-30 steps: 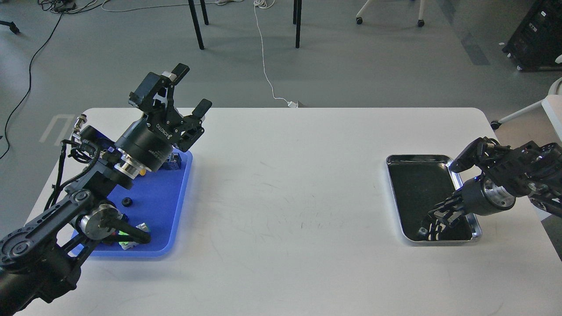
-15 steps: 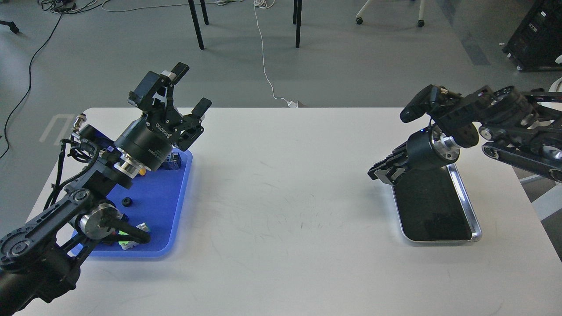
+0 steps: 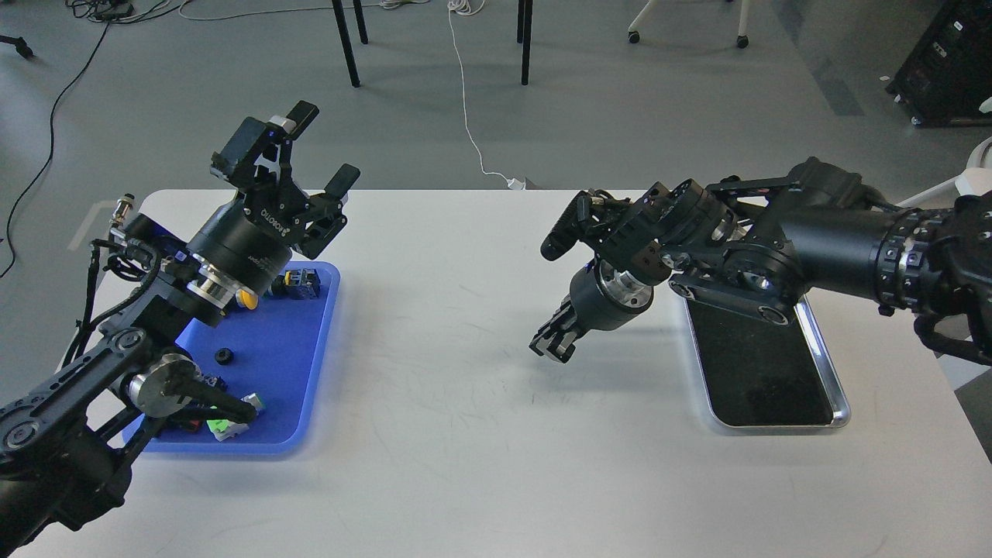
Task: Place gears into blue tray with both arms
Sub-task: 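Carry the second gear with the right gripper to the table center and release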
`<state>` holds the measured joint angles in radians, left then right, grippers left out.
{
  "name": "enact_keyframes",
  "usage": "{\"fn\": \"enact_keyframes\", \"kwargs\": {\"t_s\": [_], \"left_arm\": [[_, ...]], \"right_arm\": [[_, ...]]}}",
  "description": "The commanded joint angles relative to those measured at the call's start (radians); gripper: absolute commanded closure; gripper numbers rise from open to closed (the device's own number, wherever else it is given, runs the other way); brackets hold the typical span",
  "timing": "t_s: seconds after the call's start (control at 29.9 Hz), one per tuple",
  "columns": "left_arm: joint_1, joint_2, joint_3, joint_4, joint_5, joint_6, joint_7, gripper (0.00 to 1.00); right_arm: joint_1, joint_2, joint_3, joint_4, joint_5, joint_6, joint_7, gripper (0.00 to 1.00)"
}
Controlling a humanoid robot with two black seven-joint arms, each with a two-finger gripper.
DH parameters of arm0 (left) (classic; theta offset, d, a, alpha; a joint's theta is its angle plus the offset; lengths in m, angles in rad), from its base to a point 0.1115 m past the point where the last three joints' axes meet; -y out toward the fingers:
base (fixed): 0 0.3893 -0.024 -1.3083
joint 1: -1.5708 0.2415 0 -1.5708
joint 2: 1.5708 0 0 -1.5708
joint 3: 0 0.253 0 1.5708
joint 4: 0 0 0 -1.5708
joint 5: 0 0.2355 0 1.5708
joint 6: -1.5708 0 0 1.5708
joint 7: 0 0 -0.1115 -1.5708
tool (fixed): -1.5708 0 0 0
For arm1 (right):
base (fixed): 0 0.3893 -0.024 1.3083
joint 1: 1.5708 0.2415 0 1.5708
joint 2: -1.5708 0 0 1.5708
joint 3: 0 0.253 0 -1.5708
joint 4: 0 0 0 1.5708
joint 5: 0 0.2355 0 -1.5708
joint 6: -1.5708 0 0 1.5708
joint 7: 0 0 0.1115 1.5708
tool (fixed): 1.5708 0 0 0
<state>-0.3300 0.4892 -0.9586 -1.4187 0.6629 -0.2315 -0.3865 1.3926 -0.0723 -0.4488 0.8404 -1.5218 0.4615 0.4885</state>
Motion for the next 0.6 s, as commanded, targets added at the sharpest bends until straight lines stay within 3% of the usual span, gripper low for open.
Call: {"fn": "enact_keyframes", "kwargs": {"t_s": [0.0, 0.43, 0.57], "left_arm": [[0.000, 0.000, 0.000, 0.001, 0.000, 0.000, 0.000, 0.02], [0.002, 0.000, 0.000, 0.001, 0.000, 0.000, 0.000, 0.02], [0.002, 0.000, 0.000, 0.001, 0.000, -0.002, 0.000, 0.02]], "right_arm": [[-0.046, 0.064, -0.004, -0.063, 0.018, -0.047, 0.000, 0.83], [-0.081, 0.072, -0.060, -0.106, 0.071, -0.121, 0.000, 0.78], [-0.086, 0.072, -0.060, -0.113, 0.072, -0.123, 0.000, 0.65]]}}
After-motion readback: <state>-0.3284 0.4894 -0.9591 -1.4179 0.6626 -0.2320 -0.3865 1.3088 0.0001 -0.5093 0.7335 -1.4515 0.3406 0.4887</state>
